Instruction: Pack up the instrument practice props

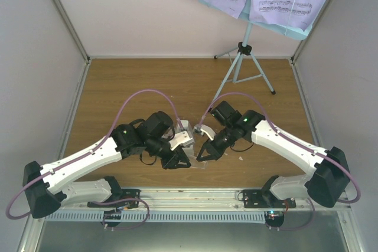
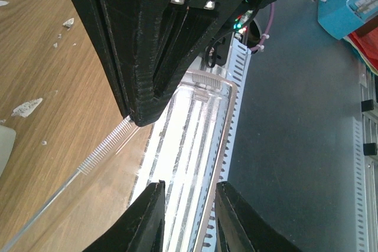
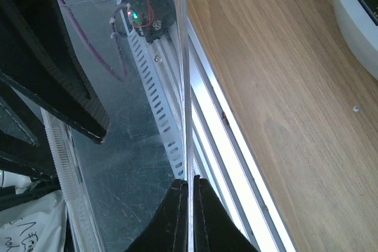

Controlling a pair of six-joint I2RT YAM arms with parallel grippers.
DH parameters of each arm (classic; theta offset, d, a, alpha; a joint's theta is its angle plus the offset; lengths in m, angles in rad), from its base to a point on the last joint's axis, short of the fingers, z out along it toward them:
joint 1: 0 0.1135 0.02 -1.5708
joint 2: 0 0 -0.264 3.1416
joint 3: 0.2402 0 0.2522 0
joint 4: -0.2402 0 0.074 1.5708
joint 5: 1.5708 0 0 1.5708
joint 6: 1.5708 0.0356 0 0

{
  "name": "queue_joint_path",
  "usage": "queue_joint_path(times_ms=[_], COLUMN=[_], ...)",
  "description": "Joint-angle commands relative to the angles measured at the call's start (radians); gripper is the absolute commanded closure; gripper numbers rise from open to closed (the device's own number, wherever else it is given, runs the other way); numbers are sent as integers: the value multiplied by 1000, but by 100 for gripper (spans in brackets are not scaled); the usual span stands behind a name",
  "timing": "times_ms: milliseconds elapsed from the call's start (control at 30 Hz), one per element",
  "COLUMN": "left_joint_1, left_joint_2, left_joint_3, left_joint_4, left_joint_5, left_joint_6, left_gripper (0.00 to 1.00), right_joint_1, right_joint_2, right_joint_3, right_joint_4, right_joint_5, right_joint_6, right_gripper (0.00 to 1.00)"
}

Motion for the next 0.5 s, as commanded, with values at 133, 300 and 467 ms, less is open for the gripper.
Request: queue_joint_path(times_ms=[133, 300, 467], left_joint_1=[-8, -8, -8], left_joint_2=[-24, -28, -24], left_joint_3=[-3, -11, -17], left_joint_4=[16, 27, 28], left_joint_5=[95, 120, 117], left_joint_6=[20, 15, 12], left_gripper=[77, 82, 81], right_joint_1=[9, 9, 9], right_joint_2=[-2, -1, -2], right_joint_3=[18, 18, 19], right_joint_4=[-17, -16, -16], right_joint_5=[11, 10, 8], right_joint_6=[-4, -5, -5], right_gripper=[99, 99, 99])
